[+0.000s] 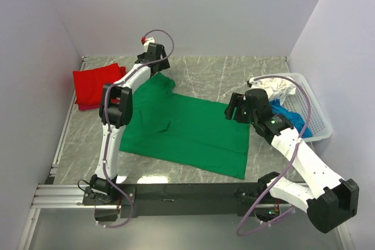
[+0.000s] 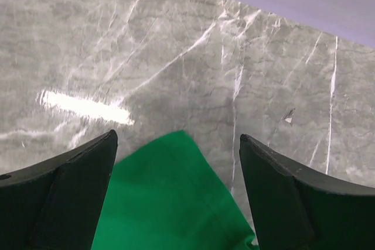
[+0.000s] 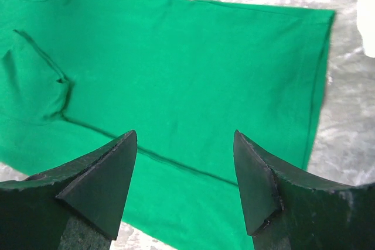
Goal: Fold and stack the t-shirts
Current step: Fold the tshirt
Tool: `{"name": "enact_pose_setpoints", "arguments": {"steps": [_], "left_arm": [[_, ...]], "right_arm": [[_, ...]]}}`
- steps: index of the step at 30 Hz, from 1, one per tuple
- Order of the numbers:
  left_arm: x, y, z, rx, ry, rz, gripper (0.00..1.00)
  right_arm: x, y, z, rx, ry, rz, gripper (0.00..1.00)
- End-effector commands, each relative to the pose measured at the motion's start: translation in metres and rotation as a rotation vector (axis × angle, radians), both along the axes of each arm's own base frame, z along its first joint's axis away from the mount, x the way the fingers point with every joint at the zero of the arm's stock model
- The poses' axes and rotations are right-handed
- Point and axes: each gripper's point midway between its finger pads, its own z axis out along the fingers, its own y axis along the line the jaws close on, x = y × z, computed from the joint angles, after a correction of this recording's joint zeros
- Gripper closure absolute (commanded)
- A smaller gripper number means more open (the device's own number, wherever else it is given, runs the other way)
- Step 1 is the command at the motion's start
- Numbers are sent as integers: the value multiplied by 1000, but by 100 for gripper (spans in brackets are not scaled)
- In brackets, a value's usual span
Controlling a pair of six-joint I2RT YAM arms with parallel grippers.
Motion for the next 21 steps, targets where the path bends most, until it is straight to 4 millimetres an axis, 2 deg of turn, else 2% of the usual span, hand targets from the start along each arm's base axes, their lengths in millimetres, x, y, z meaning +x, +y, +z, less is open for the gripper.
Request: {"name": "enact_pose_setpoints", "arguments": {"steps": [1, 7, 13, 21], "left_arm": [[14, -13, 28, 9, -58, -49, 11], [7, -12, -1, 27, 7, -56, 16], [6, -15, -10, 16, 37, -65, 17], [2, -7, -19, 57, 68, -48, 19]], "right_arm": [[9, 7, 10, 38, -51, 43, 27], [6, 2, 2, 46, -41, 36, 27], [5, 1, 0, 55, -41, 40, 27], [1, 1, -1, 76, -47, 46, 27]]}}
